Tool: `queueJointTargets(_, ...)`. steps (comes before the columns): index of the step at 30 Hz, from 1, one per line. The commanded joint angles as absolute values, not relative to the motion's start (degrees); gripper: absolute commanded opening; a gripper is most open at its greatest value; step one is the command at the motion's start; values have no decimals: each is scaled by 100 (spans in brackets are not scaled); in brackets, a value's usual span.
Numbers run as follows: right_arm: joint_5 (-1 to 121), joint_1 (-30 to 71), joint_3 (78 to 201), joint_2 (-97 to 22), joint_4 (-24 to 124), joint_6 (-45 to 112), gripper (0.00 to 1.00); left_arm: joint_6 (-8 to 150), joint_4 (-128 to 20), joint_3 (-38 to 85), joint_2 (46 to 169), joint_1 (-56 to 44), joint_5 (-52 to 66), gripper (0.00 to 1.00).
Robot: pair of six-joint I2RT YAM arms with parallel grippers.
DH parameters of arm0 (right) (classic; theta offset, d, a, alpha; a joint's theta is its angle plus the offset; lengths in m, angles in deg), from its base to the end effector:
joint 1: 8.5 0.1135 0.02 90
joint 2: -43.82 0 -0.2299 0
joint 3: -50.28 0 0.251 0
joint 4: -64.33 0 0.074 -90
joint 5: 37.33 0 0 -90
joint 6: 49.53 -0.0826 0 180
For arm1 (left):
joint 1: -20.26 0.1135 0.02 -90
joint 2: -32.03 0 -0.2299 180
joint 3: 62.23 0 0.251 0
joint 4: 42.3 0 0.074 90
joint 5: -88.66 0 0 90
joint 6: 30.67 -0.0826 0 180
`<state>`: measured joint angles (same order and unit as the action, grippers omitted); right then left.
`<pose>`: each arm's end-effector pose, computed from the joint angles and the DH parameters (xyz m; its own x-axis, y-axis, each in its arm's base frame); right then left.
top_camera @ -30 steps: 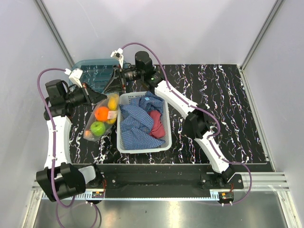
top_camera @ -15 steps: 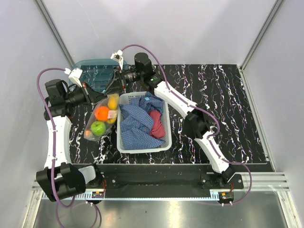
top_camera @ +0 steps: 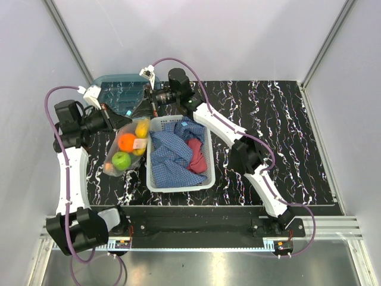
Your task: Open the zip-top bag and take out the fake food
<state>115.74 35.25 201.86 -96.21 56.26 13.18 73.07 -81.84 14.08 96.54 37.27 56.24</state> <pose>0.3488 0.4358 0.3182 -0.3994 -0.0948 -0.9119 -0.8697 -0.2754 0.4096 0.2800 0.0127 0.3173 -0.5648 -0.3059 -0.7664 0.4359 0.6780 -0.5919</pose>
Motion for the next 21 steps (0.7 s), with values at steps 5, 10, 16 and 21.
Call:
queueJointTargets(5, 11543, 3325, 20446, -9531, 5534, 1551, 0, 7419, -7994, 2331, 9382, 3880, 5553, 0)
queueJointTargets(10, 11586, 3229, 20150, -9470, 5525, 1612, 0, 6989, -8574, 2639, 9356, 3906, 5017, 0)
queueJointTargets(16, 11516, 3150, 19410, -9232, 5516, 1902, 0, 7067, -8899, 3157, 9496, 4231, 3981, 0)
queueJointTargets(21, 11525, 3150, 19208, -9267, 5525, 1841, 0, 7137, -9075, 3597, 9707, 4495, 2960, 0)
